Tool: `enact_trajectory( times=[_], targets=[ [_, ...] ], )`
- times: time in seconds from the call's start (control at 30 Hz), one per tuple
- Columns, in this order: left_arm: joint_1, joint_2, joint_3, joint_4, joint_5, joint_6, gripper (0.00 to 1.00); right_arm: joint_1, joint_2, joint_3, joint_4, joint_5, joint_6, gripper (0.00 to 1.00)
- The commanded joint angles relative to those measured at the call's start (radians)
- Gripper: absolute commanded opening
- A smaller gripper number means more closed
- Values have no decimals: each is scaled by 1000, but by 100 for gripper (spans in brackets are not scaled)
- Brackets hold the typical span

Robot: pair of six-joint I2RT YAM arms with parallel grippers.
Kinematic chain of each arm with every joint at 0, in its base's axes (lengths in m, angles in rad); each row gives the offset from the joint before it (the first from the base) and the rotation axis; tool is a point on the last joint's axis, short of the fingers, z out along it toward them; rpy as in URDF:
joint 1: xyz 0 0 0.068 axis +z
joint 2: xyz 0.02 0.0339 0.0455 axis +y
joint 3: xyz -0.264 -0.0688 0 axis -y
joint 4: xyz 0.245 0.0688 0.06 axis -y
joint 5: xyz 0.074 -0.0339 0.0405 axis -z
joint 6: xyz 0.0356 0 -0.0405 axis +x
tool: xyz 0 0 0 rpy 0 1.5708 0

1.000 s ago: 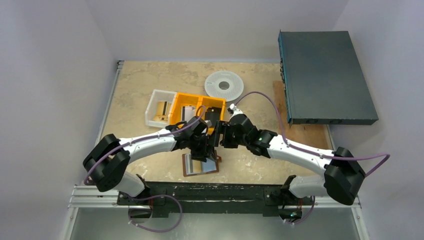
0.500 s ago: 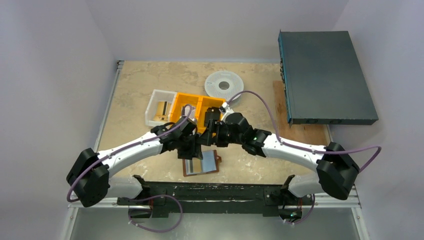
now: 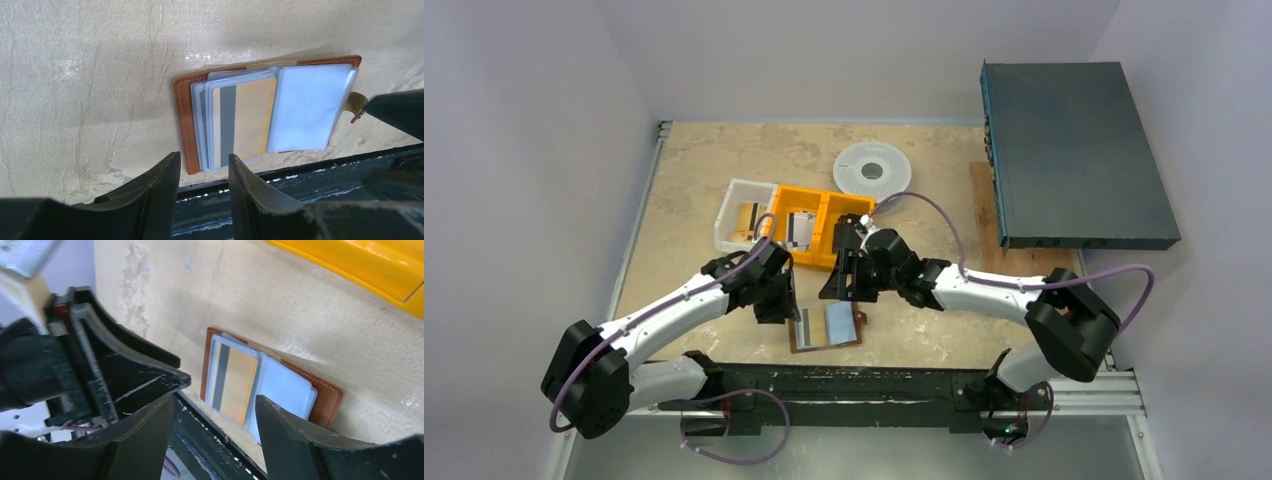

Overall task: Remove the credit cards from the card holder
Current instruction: Remove the credit card from the card holder.

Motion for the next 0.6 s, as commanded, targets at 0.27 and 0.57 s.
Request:
enact_trajectory(
  times=[0.27,0.57],
  targets=[
    [30,24,-64,177,137,-53,23,1,159,9,101,-133,10,49],
    [31,87,-96,241,145,-59,13,0,227,24,112,-178,0,41]
  ],
)
